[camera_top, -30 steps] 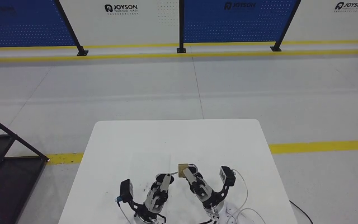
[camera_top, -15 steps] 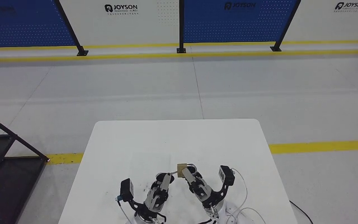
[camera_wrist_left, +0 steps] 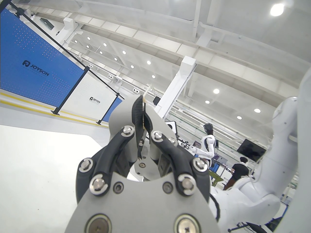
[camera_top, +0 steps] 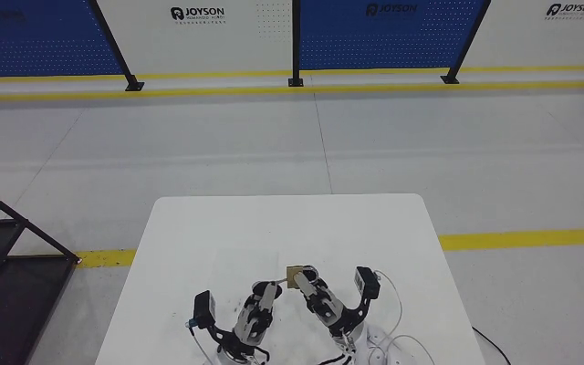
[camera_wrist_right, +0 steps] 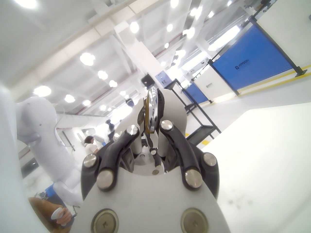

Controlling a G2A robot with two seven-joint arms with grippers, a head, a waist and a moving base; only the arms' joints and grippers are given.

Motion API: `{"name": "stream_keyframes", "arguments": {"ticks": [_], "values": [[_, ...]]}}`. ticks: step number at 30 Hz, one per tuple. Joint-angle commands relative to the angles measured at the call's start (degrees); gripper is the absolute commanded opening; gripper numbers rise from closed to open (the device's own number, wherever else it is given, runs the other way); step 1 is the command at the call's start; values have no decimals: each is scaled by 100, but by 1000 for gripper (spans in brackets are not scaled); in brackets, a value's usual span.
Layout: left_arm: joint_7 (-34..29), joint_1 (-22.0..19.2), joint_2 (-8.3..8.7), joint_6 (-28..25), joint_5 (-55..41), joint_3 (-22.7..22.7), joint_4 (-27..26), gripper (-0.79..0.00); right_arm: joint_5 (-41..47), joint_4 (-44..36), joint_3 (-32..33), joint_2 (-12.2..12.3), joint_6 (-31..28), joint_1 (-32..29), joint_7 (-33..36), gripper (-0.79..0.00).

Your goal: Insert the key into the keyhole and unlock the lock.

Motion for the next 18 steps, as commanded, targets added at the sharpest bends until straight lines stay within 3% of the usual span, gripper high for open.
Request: {"name": "stream_keyframes", "arguments": {"ticks": [1, 18], "values": [[-5, 9, 7, -20, 4, -29, -9, -785, 18, -10, 25, 5, -8, -4, 24, -785], [-184, 67, 48, -236, -59, -148, -44, -785, 212, -176, 6, 119, -8, 31, 346, -785]]}}
